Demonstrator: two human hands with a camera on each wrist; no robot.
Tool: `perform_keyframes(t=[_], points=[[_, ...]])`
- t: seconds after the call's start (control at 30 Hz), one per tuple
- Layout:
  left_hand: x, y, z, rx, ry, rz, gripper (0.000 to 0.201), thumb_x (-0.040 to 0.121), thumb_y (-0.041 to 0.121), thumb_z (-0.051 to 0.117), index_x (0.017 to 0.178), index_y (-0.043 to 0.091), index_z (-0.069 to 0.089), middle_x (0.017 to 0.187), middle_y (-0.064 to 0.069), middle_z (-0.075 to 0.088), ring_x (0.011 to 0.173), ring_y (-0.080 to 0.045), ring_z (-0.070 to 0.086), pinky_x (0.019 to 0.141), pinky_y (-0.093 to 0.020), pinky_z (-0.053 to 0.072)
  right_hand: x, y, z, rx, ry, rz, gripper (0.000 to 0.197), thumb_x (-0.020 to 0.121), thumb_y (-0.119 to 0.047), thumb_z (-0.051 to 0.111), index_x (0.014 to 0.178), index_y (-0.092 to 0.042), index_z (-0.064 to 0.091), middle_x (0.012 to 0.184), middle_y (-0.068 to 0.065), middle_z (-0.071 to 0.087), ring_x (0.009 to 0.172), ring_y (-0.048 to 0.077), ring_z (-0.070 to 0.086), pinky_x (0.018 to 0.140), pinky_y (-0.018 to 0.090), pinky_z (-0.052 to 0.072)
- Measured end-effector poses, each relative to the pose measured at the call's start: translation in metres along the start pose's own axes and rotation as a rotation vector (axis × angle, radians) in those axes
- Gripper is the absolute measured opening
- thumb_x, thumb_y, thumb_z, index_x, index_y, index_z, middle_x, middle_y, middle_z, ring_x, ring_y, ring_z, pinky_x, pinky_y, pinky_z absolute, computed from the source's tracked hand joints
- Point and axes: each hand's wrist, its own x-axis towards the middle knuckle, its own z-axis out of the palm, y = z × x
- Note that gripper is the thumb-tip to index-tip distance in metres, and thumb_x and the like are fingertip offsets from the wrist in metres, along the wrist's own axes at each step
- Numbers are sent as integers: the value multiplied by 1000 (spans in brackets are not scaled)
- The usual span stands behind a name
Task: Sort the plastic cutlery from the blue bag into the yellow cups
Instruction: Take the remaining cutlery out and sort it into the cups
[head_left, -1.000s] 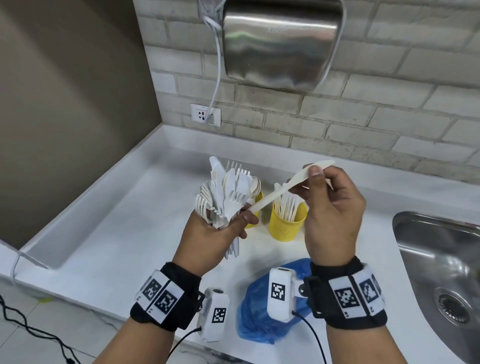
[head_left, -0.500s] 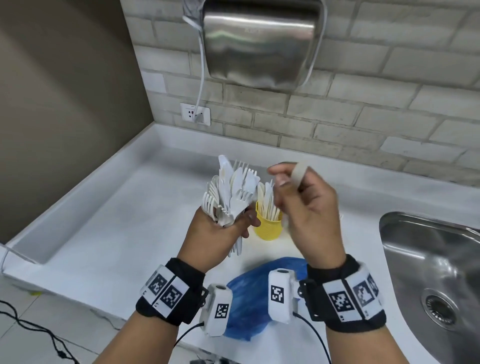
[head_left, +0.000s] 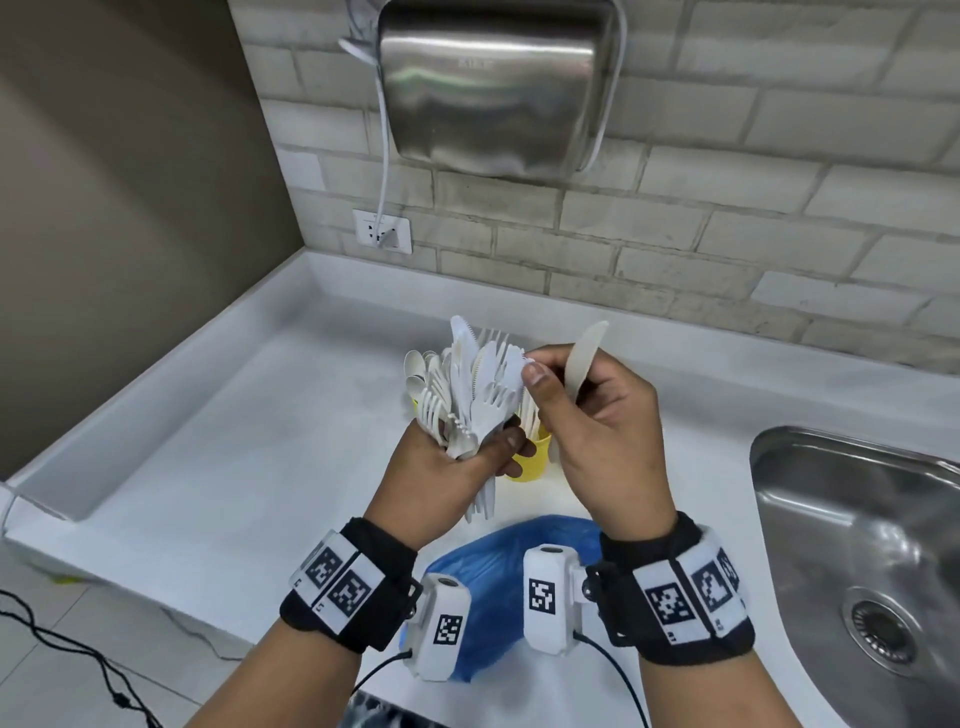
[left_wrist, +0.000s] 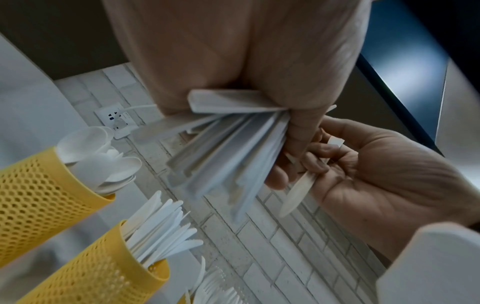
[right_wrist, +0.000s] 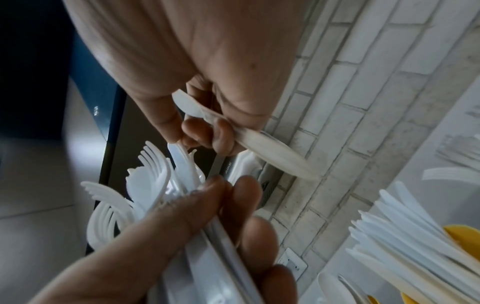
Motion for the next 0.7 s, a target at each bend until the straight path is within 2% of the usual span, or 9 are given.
perform_keyframes(t=[0.13,0.27,0.33,0.43,0.5,0.57,0.63,0.67,0.7], points=[[7,-4,1,43,-13,-5,16,95,5,70,111,5,71,90,-9,78,82,-27,77,74,-33,63,5,6,-5,42,27,41,7,96,0,64,98,5,69,65,-9,62,51,3,54,49,16,46],[15,-3,3,92,-33,-16,14,95,10,70,106,1,74,73,3,78,77,-23,78,56,-16,54,15,13,-11,-11,49,-4,11,94,-17,66,96,-8,72,65,-15,62,57,5,53,59,20,45],[18,-2,4,110,-39,2,13,95,9,70,105,1,74,75,4,78,77,-23,77,57,-15,52,19,16,-12,-18,48,-15,12,93,-21,65,95,-11,72,66,-15,62,59,7,52,61,23,44],[25,-10,2,149,3,69,9,94,10,73,97,18,75,81,3,79,80,-19,77,65,-20,53,21,16,-12,-24,-1,-63,7,94,-12,65,93,-7,70,74,-5,62,64,8,54,62,21,47],[29,-14,1,259,60,143,19,92,18,77,88,36,73,77,12,74,84,-15,73,74,-21,52,21,16,-12,6,-24,-97,6,92,-3,64,92,-6,68,81,5,62,69,10,56,64,20,48],[33,-12,0,340,121,189,23,89,20,79,82,40,70,74,16,70,86,-19,71,81,-21,51,22,17,-15,36,-42,-129,7,90,0,62,91,-5,67,86,7,62,75,13,58,69,22,49],[37,-11,-1,437,118,274,14,89,19,75,93,30,67,83,9,74,92,-24,72,91,-34,54,24,18,-17,22,-74,-174,8,87,-4,62,93,-5,67,89,7,62,82,17,60,76,27,49],[41,-13,-2,560,106,348,18,89,21,71,100,33,62,88,4,73,93,-28,71,92,-47,54,25,19,-17,9,-90,-196,9,86,-4,61,92,-6,66,90,8,61,85,19,60,79,28,48],[45,-17,-5,658,83,401,21,89,21,66,99,37,57,87,6,70,87,-33,67,87,-52,53,26,19,-17,-6,-101,-218,10,85,-1,60,91,-7,66,89,10,61,86,20,60,80,29,48]])
